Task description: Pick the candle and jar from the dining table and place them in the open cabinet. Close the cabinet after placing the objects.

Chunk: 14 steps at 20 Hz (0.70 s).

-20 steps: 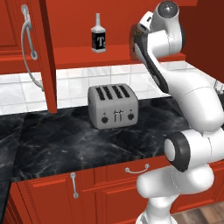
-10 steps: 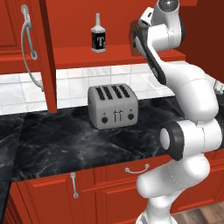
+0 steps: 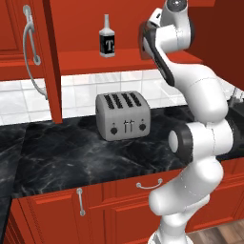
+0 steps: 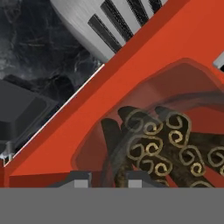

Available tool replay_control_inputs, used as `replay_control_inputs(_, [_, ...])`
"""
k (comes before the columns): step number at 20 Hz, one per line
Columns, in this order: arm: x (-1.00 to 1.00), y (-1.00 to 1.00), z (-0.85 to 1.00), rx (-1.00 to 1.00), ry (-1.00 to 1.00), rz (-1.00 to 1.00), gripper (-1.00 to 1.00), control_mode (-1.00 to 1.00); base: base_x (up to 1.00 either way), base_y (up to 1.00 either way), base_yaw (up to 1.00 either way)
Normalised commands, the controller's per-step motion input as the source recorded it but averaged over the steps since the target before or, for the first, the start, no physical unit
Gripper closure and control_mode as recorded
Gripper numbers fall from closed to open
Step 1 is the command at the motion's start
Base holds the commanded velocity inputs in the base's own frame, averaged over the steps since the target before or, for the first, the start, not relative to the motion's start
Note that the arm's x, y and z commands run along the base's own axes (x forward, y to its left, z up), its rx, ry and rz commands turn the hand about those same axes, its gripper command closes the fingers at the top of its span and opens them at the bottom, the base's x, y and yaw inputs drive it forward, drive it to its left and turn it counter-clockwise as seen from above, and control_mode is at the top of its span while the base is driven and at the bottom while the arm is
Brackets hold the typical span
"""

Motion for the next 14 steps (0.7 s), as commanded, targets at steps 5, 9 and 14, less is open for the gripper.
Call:
replay_control_inputs(5, [0.19,0.0,-0.1,0.0,0.03,0.0,1.0,-1.0,0.0,0.0,0.0])
replay_control_inputs(9, [0.0,0.0,0.0,0.0,0.01,0.0,1.0,-1.0,0.0,0.0,0.0])
replay_control_inputs(14, [0.0,0.0,-0.07,0.01,0.0,0.0,1.0,-1.0,0.0,0.0,0.0])
